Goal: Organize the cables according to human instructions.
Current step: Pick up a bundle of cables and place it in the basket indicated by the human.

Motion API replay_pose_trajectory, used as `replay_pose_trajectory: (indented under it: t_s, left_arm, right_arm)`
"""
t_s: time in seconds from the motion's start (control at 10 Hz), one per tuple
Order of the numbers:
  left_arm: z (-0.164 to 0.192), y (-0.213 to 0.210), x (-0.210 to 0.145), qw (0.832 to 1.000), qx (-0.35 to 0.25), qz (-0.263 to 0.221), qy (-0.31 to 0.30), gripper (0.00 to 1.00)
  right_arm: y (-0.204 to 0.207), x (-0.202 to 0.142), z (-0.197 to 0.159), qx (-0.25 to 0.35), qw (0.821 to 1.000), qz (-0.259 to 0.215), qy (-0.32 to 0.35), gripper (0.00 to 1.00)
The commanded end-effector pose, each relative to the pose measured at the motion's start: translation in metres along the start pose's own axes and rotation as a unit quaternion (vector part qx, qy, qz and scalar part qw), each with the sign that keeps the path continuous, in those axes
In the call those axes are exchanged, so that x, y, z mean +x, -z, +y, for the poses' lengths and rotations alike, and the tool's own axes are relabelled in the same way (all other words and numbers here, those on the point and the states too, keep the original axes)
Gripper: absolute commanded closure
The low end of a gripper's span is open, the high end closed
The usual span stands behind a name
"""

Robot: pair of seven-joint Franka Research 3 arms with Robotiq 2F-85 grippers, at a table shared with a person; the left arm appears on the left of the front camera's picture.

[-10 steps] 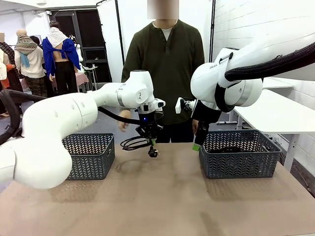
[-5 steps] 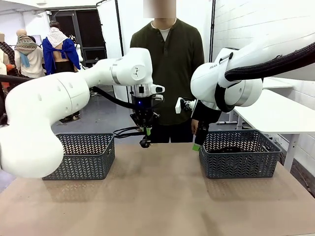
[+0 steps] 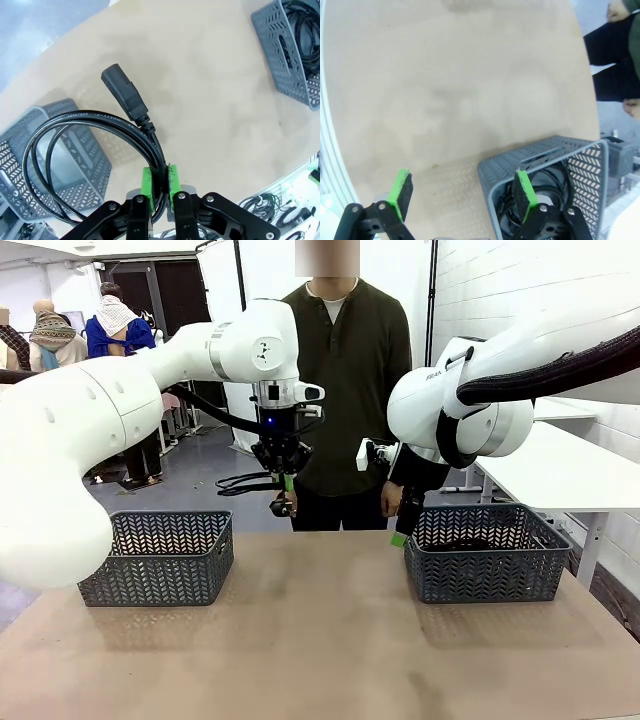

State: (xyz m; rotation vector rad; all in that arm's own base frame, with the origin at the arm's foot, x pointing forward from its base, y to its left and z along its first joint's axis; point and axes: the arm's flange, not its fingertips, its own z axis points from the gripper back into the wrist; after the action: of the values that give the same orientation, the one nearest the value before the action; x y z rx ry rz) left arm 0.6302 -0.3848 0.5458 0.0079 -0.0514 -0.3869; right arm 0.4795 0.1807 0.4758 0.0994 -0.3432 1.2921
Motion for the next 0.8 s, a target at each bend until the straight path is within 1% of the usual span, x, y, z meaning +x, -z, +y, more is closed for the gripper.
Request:
replay_pose_trajectory:
  t_s: [0.0,0.2,0.3,0.5,0.6,0.7]
  left_arm:
    - [0.02,0.007,-0.035,0.999,0.019,-0.026,-0.012,1.0]
    - [0.046,0.006,-0.059,0.997,0.035,-0.045,-0.046,1.0]
    - [0.056,0.006,-0.067,0.996,0.041,-0.047,-0.058,1.0]
    - [0.074,0.008,-0.082,0.996,0.043,-0.062,-0.046,1.0]
    - [0.087,0.009,-0.091,0.996,0.038,-0.057,-0.058,1.0]
    - [0.095,0.009,-0.098,0.996,0.038,-0.042,-0.065,1.0]
  right_arm:
    - [0.001,0.0,0.0,-0.002,1.0,0.0,0.003,0.0]
    - [0.001,0.0,0.0,-0.002,1.0,0.0,0.003,0.0]
    - [0.001,0.0,0.0,-0.002,1.0,0.0,0.003,0.0]
    - [0.001,0.0,0.0,-0.002,1.0,0.0,0.003,0.0]
    - [0.001,0.0,0.0,-0.002,1.0,0.0,0.003,0.0]
    - [0.001,0.0,0.0,-0.002,1.0,0.0,0.003,0.0]
